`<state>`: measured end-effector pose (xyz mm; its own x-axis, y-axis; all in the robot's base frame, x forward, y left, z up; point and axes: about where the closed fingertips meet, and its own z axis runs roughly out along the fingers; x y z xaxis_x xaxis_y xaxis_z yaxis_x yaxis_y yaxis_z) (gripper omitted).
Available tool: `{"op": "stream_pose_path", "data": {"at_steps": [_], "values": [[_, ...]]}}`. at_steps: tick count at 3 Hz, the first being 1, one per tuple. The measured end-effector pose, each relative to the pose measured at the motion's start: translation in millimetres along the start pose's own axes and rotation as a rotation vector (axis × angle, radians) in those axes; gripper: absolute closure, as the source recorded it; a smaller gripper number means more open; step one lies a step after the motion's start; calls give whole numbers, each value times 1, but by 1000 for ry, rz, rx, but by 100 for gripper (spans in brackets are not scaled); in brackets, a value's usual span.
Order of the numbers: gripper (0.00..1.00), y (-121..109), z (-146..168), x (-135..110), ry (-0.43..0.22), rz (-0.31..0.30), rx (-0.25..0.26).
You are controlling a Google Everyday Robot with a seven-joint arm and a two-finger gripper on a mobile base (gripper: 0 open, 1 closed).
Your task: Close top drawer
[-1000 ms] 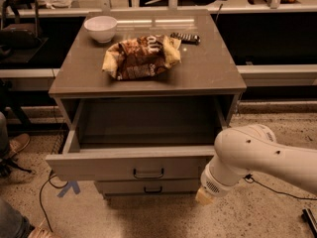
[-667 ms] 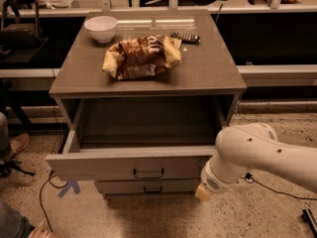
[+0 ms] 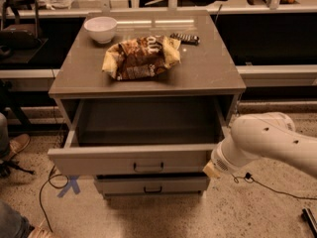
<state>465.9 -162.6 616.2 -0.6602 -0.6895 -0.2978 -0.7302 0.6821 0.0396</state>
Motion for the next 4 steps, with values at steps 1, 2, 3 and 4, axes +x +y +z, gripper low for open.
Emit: {"op": "stream_pose_path", "data": {"at_steps": [1,2,3,4], "values": [[100,0,0,0,0,0,0],[100,-31,3,-34,-82,43,47],[100,-48,5,-58,-136,65,67],[100,-75,7,-100,-223,87,86]]}}
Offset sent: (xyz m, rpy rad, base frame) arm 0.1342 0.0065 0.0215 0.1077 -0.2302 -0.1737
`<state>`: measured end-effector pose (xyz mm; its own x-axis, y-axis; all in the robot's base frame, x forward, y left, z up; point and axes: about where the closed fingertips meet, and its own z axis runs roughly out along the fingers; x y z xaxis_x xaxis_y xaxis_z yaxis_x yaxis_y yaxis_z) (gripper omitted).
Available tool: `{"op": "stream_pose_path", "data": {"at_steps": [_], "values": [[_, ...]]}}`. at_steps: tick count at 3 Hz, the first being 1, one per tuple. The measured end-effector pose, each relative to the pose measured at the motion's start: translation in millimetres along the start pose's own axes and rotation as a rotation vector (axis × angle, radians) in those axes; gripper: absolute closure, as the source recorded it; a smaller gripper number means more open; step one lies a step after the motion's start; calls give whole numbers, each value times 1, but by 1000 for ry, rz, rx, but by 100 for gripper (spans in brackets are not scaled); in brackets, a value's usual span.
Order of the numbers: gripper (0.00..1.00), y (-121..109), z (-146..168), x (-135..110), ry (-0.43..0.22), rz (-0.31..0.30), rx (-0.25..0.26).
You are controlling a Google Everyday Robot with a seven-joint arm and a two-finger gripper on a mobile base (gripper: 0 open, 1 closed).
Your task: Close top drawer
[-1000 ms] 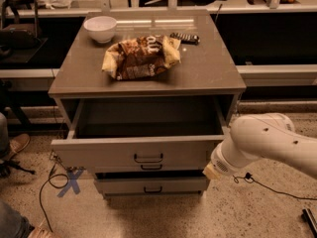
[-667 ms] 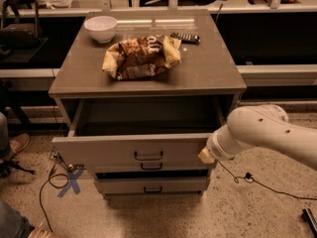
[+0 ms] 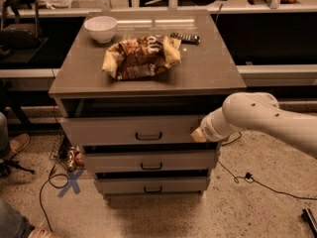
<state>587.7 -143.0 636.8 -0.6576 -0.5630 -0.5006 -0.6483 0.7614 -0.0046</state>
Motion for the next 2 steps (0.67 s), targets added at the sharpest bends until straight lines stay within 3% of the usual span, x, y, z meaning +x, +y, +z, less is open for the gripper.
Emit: {"op": "stream_pose_path", "data": {"at_steps": [1,2], "values": [[100,-12,7,-26,-50,8,6],[100,-14,-2,-24,-90,38,26]]}}
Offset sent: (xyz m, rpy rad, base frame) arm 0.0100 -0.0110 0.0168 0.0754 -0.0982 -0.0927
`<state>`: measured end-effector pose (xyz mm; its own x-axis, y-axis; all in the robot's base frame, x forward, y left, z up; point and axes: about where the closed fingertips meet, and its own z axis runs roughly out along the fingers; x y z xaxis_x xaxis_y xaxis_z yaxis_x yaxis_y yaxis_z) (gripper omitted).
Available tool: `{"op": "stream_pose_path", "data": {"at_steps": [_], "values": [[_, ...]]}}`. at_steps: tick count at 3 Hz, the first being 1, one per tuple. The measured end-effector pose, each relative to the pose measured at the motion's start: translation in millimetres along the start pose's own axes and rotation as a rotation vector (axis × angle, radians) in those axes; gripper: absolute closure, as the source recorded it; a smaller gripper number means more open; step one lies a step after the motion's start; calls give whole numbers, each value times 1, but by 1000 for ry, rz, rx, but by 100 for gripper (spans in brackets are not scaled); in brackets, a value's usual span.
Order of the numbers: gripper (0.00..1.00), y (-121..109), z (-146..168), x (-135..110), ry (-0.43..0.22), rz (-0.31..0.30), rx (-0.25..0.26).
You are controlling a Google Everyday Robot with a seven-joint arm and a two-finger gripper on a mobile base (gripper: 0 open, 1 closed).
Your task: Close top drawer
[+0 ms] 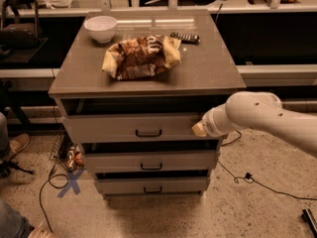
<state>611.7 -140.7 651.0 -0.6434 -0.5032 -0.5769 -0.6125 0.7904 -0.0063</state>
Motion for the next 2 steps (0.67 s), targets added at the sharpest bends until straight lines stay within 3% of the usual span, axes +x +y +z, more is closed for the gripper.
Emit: {"op": "stream_pose_path", "data": {"at_steps": [2], "values": [[100,10,-36,61,10,113,18]]}}
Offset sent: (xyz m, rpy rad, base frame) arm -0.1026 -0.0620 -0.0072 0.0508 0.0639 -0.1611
